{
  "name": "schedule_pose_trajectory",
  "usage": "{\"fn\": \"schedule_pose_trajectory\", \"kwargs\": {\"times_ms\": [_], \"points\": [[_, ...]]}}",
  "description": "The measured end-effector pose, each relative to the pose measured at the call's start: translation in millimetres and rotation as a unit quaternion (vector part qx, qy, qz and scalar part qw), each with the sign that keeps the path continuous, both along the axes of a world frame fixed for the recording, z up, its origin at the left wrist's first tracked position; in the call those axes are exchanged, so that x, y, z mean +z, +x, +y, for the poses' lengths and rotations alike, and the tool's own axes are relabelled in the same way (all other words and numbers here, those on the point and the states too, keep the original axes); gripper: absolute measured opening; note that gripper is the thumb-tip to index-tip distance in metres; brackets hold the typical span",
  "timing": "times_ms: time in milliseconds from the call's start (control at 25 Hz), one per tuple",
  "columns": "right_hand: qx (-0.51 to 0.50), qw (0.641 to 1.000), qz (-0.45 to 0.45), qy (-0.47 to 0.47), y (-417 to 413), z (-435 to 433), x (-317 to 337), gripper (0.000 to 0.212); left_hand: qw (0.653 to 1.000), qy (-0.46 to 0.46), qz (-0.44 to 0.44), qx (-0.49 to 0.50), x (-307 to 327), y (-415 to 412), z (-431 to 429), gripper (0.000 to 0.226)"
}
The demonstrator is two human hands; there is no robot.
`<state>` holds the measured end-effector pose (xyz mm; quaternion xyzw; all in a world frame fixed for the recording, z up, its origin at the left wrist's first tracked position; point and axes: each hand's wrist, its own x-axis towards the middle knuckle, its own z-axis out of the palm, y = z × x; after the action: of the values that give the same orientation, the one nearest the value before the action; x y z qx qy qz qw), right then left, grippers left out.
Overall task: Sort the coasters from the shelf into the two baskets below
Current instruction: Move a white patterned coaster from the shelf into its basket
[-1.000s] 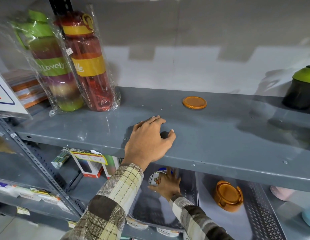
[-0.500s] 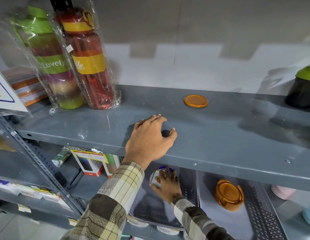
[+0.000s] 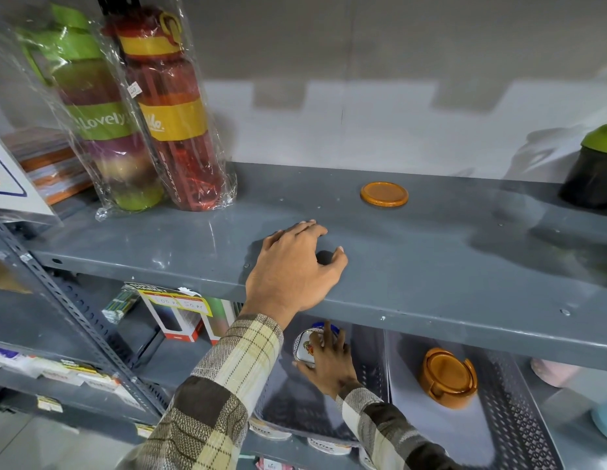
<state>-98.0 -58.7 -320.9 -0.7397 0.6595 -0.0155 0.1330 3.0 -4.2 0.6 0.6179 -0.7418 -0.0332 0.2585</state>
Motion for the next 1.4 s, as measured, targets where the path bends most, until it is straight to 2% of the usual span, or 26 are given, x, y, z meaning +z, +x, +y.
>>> {"fn": "schedule_pose_trajectory", "kwargs": {"times_ms": [320, 400, 560, 640, 920, 1080, 1240, 1400], "points": [[0.009, 1.000, 0.015, -0.014, -2, 3, -2, 0.063, 1.000, 0.001, 0.002, -0.001, 0, 0, 0, 0.054], [0.016, 1.000, 0.016, -0.018, -2, 4, -3, 0.068, 1.000, 0.003, 0.002, -0.001, 0, 0, 0, 0.054], [0.020, 0.999, -0.032, -0.007, -1, 5, 2, 0.094, 1.000, 0.002, 0.002, 0.002, 0, 0, 1, 0.053], [0.032, 0.999, -0.039, -0.008, -2, 7, 6, 0.097, 1.000, 0.001, 0.005, 0.004, 0, 0, 1, 0.053], [0.040, 0.999, -0.013, 0.002, -3, 11, 8, 0.067, 1.000, -0.003, 0.002, 0.001, -3, 0, -2, 0.053], [0.017, 0.999, 0.001, 0.035, -4, 4, -1, 0.059, 1.000, -0.005, 0.003, 0.001, -3, 0, -2, 0.053], [0.047, 0.998, -0.036, 0.032, -5, 7, 12, 0.074, 1.000, -0.007, 0.002, 0.002, -3, 0, -2, 0.053], [-0.005, 0.997, -0.069, 0.025, -2, 6, 21, 0.103, 1.000, -0.009, 0.001, 0.003, -3, 0, -2, 0.053]]}}
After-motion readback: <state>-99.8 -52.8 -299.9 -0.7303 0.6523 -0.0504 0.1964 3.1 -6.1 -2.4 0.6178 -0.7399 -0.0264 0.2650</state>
